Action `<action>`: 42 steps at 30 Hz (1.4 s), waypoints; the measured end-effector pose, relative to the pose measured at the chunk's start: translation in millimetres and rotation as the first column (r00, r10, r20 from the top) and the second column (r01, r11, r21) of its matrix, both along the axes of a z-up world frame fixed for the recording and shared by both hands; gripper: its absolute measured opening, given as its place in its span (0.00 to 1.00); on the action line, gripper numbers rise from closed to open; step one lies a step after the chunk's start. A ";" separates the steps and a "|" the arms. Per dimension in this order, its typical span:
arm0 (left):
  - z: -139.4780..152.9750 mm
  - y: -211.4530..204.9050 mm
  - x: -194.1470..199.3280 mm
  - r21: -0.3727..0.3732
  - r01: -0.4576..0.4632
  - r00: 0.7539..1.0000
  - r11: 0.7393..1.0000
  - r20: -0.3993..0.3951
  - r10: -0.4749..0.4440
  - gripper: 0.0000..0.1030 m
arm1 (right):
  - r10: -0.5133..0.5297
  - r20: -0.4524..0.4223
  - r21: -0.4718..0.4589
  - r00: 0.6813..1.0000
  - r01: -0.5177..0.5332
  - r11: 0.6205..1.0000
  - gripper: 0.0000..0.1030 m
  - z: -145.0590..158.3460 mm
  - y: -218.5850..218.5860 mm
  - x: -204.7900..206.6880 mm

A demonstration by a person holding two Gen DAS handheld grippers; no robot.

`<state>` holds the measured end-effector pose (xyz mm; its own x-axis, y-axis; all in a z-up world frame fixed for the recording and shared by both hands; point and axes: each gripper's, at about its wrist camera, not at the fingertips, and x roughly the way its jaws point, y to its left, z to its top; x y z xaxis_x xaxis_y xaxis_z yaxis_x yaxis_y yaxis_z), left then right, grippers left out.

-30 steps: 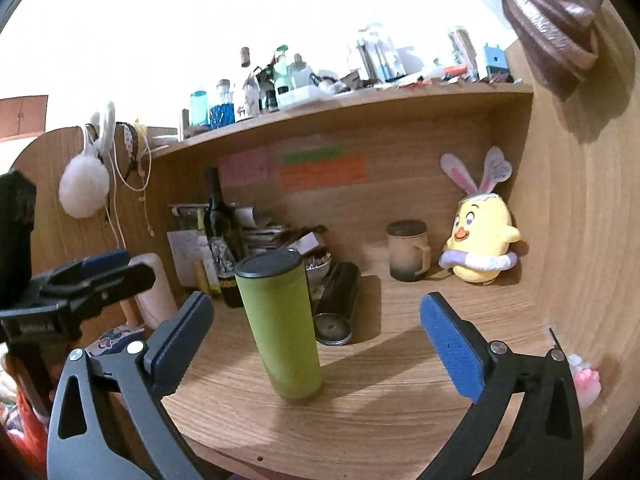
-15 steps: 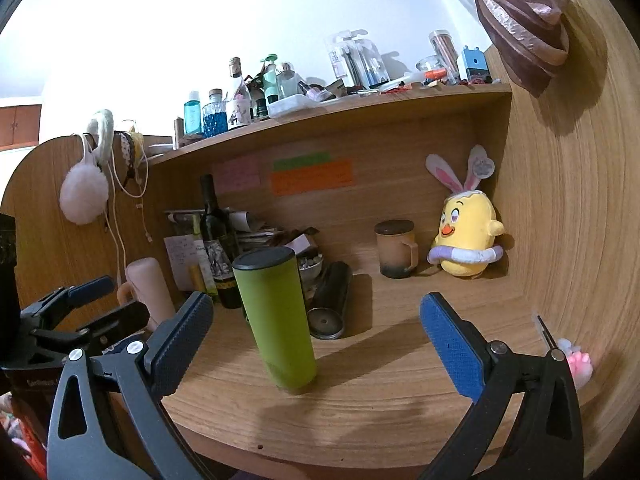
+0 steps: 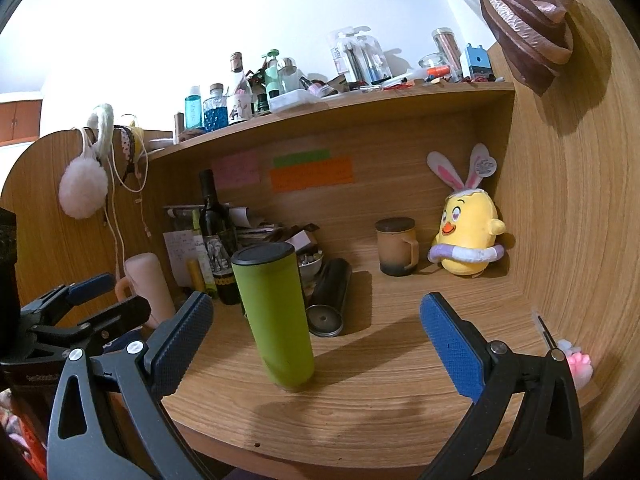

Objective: Flip cup upside down

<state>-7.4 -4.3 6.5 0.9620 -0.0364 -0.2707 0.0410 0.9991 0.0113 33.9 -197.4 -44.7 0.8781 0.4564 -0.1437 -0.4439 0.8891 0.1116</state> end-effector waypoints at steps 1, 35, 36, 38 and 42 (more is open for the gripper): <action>-0.4 -0.2 0.0 0.000 0.000 1.000 1.000 0.000 0.000 1.00 | 0.001 0.000 -0.002 1.000 -0.001 1.000 1.00 -0.3 0.4 0.0; -4.1 -0.6 0.9 -0.006 0.002 1.000 1.000 -0.004 -0.002 1.00 | 0.007 -0.004 -0.024 1.000 -0.007 1.000 1.00 -0.3 4.5 -2.2; -4.1 -0.7 0.9 -0.006 0.002 1.000 1.000 -0.004 -0.002 1.00 | 0.006 -0.004 -0.025 1.000 -0.006 1.000 1.00 -0.4 4.6 -2.4; -4.1 -1.2 0.7 -0.006 0.001 1.000 1.000 -0.003 -0.001 1.00 | 0.007 -0.004 -0.024 1.000 -0.007 1.000 1.00 -0.5 4.0 -2.4; -4.2 -1.8 0.4 -0.004 0.003 1.000 1.000 -0.002 -0.003 1.00 | 0.008 -0.005 -0.025 1.000 -0.008 1.000 1.00 -0.2 3.7 -1.7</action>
<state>-7.0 -6.1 2.3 0.9614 -0.0400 -0.2723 0.0436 0.9990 0.0070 32.1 -193.7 -44.9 0.8737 0.4597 -0.1592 -0.4507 0.8880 0.0912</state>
